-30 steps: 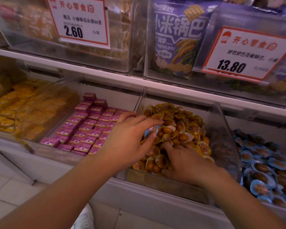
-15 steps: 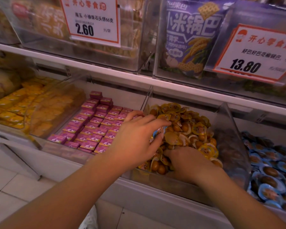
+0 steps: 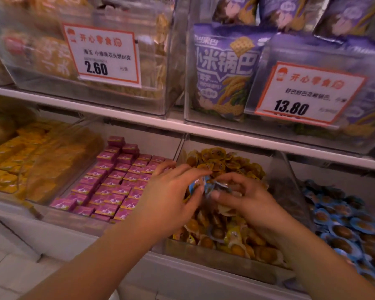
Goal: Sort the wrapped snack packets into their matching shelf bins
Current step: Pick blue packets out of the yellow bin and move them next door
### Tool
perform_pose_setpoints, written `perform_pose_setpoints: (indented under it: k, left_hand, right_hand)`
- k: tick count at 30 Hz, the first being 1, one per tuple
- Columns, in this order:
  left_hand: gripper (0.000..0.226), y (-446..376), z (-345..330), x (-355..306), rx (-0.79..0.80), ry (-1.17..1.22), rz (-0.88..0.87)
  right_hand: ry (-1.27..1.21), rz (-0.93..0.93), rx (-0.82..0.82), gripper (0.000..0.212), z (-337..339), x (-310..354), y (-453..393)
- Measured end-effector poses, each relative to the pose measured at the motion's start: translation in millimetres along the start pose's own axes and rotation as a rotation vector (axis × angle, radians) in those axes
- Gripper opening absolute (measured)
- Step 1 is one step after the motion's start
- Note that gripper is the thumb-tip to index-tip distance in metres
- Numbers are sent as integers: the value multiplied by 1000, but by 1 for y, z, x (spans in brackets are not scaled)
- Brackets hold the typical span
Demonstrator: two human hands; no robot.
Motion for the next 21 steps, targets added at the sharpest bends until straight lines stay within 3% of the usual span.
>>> perform_pose_setpoints:
  k: [4,6,10,14,19,21]
  left_hand:
    - [31,-1,3,-15,-97,34,-24]
    - [30,-1,-2,-26,-121,219,-4]
    - [23,-10,-28,-31,-91,670,127]
    - [25,-17,-37,-35,-78,717,126]
    - [25,-20,-37,-36,-201,758,96]
    - [26,-22,-43,-41,-181,760,94]
  right_hand:
    - [-288,53,-111,44,12,10,17]
    - [-361,60,-132,45,15,12,23]
    - [-545,-17,-104,27,13,4,30]
    - [-766,-31,-66,40,8,0,36]
    - [-709,-44,-164,23,14,-1,44]
    - [-738,-60,-138,24,12,1,47]
Point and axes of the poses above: each hand's wrist, its own y-axis away from the middle knuckle, its own z-axis out of the back of the hand, x = y × z, the point moved 6 cm from there along -y, towards the middle knuckle, and after that the axes turned 15 degrees about x, right-handed, at the moved point
